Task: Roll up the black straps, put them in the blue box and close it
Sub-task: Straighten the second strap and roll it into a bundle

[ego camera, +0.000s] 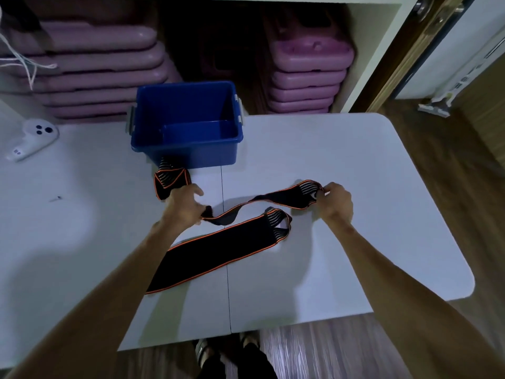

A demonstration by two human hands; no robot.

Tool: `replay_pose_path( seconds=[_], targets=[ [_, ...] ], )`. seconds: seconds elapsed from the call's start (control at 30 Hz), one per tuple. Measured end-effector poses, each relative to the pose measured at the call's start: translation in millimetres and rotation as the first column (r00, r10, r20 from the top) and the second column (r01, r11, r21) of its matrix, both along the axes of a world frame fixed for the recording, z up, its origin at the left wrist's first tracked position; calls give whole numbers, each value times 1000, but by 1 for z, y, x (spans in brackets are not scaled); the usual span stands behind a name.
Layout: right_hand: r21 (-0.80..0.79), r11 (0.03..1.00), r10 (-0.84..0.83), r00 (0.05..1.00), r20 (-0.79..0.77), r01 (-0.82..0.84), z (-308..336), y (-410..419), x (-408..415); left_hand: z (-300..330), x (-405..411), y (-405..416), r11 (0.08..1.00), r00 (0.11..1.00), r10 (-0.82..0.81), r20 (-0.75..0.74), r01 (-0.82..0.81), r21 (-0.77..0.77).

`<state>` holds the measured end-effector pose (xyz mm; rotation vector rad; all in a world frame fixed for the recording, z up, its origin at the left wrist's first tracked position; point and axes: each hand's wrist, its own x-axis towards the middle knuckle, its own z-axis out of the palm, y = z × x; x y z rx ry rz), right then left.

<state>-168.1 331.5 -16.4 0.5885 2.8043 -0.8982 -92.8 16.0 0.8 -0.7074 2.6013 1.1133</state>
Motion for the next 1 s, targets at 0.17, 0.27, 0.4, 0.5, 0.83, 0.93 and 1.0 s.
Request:
replay_pose_path(
  seconds=[0.17,0.27,0.4,0.5,0.83,0.93,1.0],
  targets=[
    [-125,989,50,978,-204,-77,32,-16,6,17,71,-25,965,943,262,-206,-259,40],
    [-152,966,173,962,-213,-207,38,-26,24,16,131,-39,921,907,388,-166,-373,112],
    [-130,926,344,934,-98,-355,23,-39,45,-9,174,-53,906,906,420,-58,-414,92],
    [-75,918,389,921,-27,-390,9,-45,55,-25,177,-60,932,933,360,14,-360,37],
    [31,938,344,939,5,-344,0,-49,66,-33,162,-66,922,956,278,-92,-238,304],
    [14,945,326,946,1,-326,-1,-50,66,-33,160,-77,946,986,102,-132,-55,319],
    [-6,949,314,949,-14,-314,-2,-50,65,-34,159,-81,960,991,48,-128,-10,280]
  ],
)
